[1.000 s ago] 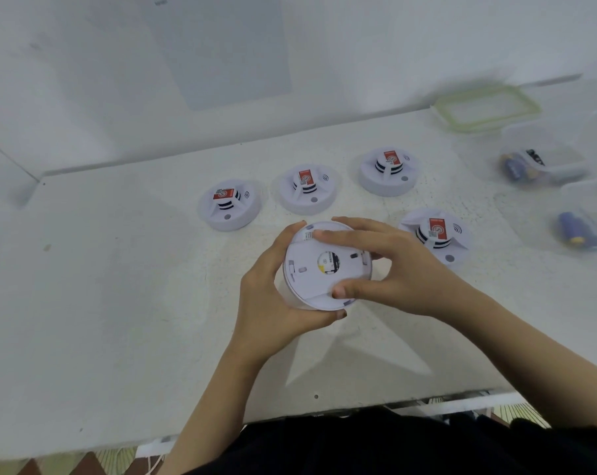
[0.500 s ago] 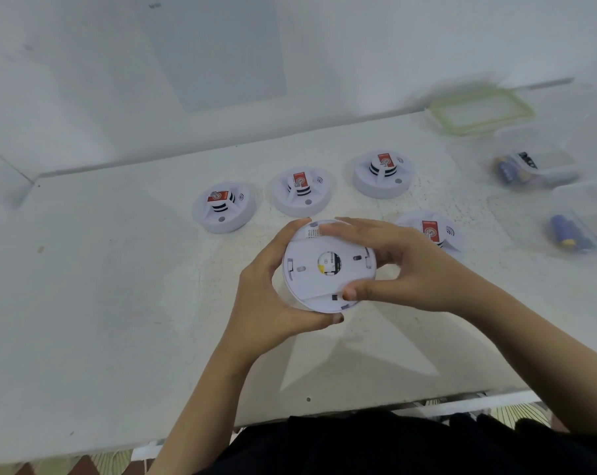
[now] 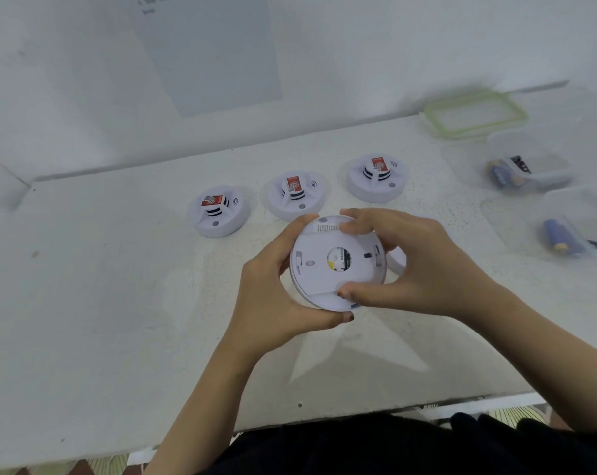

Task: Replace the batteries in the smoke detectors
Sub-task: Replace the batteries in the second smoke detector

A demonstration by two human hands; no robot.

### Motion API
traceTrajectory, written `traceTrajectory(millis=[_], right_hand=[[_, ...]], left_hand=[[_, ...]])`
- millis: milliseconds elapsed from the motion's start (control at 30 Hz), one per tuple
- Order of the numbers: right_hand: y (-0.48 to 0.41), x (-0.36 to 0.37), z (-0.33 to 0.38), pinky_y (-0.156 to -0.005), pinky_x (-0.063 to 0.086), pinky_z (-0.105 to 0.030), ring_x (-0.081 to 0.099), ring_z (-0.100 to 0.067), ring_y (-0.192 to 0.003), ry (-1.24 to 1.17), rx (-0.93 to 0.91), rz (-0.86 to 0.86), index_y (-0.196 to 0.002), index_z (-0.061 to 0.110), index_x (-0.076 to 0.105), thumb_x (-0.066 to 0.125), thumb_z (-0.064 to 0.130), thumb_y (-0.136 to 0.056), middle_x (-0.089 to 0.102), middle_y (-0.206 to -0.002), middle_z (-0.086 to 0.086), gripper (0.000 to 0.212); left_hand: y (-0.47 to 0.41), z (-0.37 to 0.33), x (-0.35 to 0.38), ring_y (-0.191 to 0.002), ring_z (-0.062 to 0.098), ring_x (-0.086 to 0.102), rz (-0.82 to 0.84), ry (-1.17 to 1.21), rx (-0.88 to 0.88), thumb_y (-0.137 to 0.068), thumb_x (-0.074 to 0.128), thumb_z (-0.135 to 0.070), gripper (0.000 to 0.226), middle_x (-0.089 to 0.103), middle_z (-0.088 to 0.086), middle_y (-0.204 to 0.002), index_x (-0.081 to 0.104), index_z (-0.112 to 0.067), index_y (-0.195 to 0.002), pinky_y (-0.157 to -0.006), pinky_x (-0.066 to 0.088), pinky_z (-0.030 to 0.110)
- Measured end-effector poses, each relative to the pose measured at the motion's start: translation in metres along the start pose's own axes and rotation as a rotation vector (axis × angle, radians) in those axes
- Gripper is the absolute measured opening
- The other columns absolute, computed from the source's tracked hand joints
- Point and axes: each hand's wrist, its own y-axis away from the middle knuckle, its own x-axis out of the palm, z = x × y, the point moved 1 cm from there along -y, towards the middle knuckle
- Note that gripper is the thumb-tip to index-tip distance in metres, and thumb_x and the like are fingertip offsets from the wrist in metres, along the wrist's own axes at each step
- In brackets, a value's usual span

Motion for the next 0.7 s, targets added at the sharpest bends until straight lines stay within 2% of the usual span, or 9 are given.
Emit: traceTrajectory(millis=[133,200,267,433,633,700], right_hand=[[0.002,0.0,0.002,-0.067,0.046,-0.009,0.058,-0.001,-0.092,-0.016,-0.009,-0.054,-0.107,0.022,0.057,0.072,0.054,-0.063,0.061,-0.11,0.015,0.057],[0.003,0.001,0.001,-0.065,0.047,-0.011,0.058,0.0,-0.089,-0.014,0.008,-0.068,-0.107,0.022,0.056,0.071,0.054,-0.062,0.063,-0.107,0.015,0.056],[0.005,0.003,0.001,-0.064,0.048,-0.014,0.058,0.004,-0.086,0.005,0.027,-0.072,-0.107,0.02,0.056,0.07,0.055,-0.061,0.062,-0.105,0.018,0.059],[0.006,0.006,0.002,-0.064,0.052,-0.025,0.059,-0.005,-0.084,0.052,0.082,-0.069,-0.108,0.018,0.055,0.064,0.06,-0.059,0.066,-0.105,0.01,0.065],[0.009,0.009,0.004,-0.06,0.05,-0.019,0.059,-0.006,-0.081,0.111,0.073,-0.082,-0.113,0.021,0.05,0.061,0.062,-0.061,0.065,-0.101,0.008,0.066],[0.01,0.01,0.006,-0.06,0.053,-0.024,0.061,-0.008,-0.082,0.125,0.064,-0.105,-0.114,0.018,0.051,0.061,0.06,-0.062,0.066,-0.104,0.005,0.068]], left_hand=[[-0.001,-0.003,0.003,-0.104,0.002,0.062,-0.034,-0.018,0.029,-0.045,0.095,-0.014,0.093,0.064,-0.021,-0.11,0.051,-0.042,-0.122,-0.079,0.05,0.013],[0.0,-0.004,0.005,-0.103,0.001,0.062,-0.049,-0.025,0.033,-0.045,0.093,-0.019,0.092,0.064,-0.024,-0.109,0.05,-0.049,-0.12,-0.079,0.05,0.012],[0.001,-0.005,0.008,-0.099,-0.001,0.062,-0.059,-0.048,0.036,-0.043,0.094,-0.015,0.093,0.064,-0.027,-0.106,0.05,-0.055,-0.115,-0.076,0.05,0.011],[0.004,-0.002,0.012,-0.097,-0.001,0.063,-0.086,-0.055,0.016,-0.044,0.093,-0.01,0.092,0.064,-0.029,-0.104,0.052,-0.054,-0.113,-0.073,0.051,0.011],[0.004,-0.001,0.012,-0.099,-0.001,0.063,-0.096,-0.067,-0.004,-0.044,0.095,-0.006,0.093,0.065,-0.027,-0.106,0.051,-0.046,-0.116,-0.076,0.052,0.013],[0.004,-0.002,0.013,-0.099,0.0,0.063,-0.096,-0.064,0.002,-0.044,0.093,-0.009,0.09,0.065,-0.025,-0.107,0.052,-0.043,-0.117,-0.076,0.05,0.011]])
